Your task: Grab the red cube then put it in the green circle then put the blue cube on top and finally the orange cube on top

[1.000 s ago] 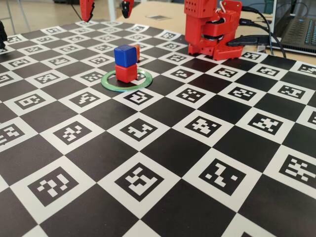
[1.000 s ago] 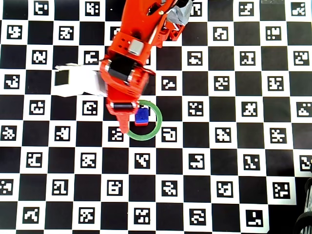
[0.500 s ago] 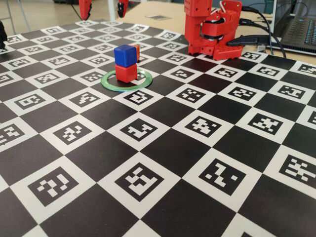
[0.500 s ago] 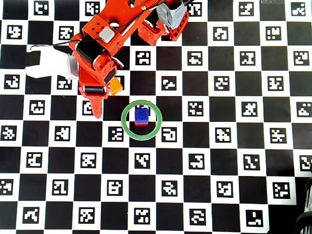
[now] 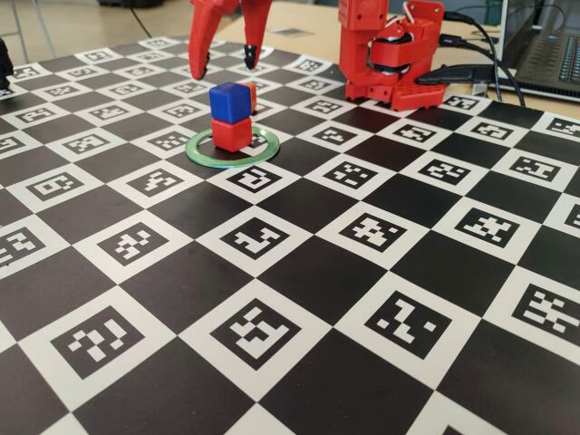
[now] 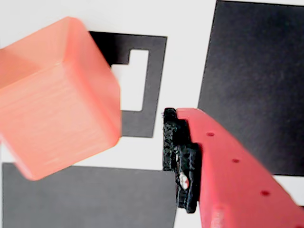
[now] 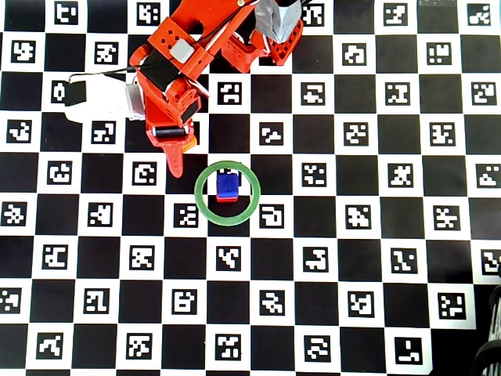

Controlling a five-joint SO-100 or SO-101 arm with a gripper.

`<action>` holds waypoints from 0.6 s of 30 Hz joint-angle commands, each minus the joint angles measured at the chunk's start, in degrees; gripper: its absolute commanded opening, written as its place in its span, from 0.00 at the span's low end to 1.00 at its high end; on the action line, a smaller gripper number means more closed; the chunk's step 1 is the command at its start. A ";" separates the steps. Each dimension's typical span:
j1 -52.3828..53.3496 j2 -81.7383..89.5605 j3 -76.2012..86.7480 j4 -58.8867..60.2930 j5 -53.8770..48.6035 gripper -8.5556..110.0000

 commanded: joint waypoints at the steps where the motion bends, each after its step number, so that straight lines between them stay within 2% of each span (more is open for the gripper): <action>1: 0.44 3.43 2.02 -3.43 -0.70 0.48; 18: -0.18 1.93 7.91 -11.95 -1.49 0.48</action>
